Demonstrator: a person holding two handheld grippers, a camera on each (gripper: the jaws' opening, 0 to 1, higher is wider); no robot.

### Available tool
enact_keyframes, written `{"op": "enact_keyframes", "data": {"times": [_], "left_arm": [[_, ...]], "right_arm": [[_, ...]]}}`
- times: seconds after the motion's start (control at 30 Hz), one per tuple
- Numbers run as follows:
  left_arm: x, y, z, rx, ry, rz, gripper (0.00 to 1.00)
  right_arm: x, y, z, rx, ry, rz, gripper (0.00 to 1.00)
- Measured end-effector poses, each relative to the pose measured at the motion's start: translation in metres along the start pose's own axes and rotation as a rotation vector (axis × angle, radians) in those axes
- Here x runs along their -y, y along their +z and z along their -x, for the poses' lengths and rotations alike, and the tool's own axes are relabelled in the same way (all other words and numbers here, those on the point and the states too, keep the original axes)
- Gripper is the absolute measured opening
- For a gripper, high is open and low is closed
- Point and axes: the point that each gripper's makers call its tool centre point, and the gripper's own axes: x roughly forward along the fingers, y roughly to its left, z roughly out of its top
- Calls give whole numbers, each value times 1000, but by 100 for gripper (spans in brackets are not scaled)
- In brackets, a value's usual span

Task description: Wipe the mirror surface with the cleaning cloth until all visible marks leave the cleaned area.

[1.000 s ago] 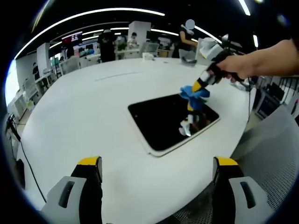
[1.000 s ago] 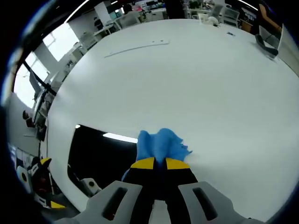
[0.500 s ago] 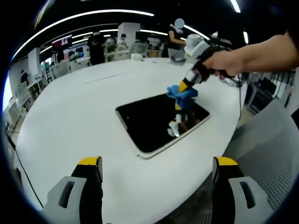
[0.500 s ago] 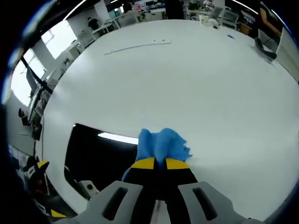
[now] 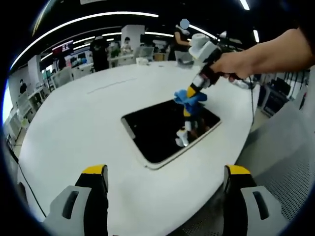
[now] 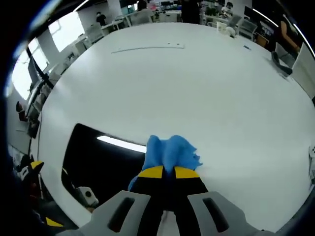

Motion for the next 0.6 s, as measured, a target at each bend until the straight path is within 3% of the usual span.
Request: {"op": "enact_keyframes", "data": {"times": [0.1,0.6], "left_arm": [[4,5,0,17,-5,-34,98],[1,5,0,38,-10,22,99]], "right_arm": [[-3,1,-1,0,-16,5,1],[-16,10,-11,-56,-10,30,1]]}}
